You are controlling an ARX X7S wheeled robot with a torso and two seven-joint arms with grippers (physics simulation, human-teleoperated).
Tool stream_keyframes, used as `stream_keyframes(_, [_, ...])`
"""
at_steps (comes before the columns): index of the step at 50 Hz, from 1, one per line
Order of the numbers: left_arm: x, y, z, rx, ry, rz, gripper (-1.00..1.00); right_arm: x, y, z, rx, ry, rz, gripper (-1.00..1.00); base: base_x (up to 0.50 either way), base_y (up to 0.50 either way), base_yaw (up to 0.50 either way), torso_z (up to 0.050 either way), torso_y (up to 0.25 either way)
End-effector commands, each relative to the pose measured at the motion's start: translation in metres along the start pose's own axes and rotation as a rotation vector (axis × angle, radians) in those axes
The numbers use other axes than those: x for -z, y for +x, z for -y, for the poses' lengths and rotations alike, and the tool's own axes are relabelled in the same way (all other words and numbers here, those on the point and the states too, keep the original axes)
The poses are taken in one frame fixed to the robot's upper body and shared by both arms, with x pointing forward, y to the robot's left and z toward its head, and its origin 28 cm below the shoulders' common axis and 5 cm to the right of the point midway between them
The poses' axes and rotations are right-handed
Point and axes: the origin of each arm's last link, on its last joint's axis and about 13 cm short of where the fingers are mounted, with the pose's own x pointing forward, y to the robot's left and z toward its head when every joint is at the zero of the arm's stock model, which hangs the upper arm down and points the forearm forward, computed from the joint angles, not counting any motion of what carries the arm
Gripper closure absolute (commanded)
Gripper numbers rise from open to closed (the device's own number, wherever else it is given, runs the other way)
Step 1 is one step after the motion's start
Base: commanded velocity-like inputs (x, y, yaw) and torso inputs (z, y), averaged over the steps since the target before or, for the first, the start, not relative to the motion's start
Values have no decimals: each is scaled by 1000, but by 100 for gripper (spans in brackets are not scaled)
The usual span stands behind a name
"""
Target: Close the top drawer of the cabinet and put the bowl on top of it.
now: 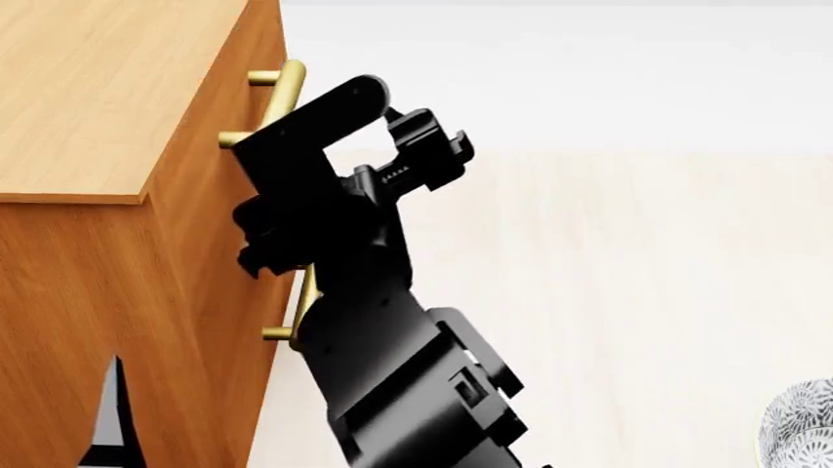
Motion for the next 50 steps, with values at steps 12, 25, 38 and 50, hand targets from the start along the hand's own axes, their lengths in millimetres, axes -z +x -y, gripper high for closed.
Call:
stream_keyframes(12, [1,1,-2,-10,-1,-4,-100,-13,-9,17,-14,-18,17,-100,0,0,0,0,0])
stream_keyframes(25, [1,2,-3,-17,-1,-10,-100,1,-30,86,143,-187,-41,-100,0,0,0,0,0])
stream_keyframes(38, [1,3,-1,-17,-3,-12,-100,-14,-75,132,233,-263,-56,-100,0,0,0,0,0])
stream_keyframes(50, [4,2,-1,-18,-12,-15,-100,-4,-108,146,236,-365,-129,-100,0,0,0,0,0])
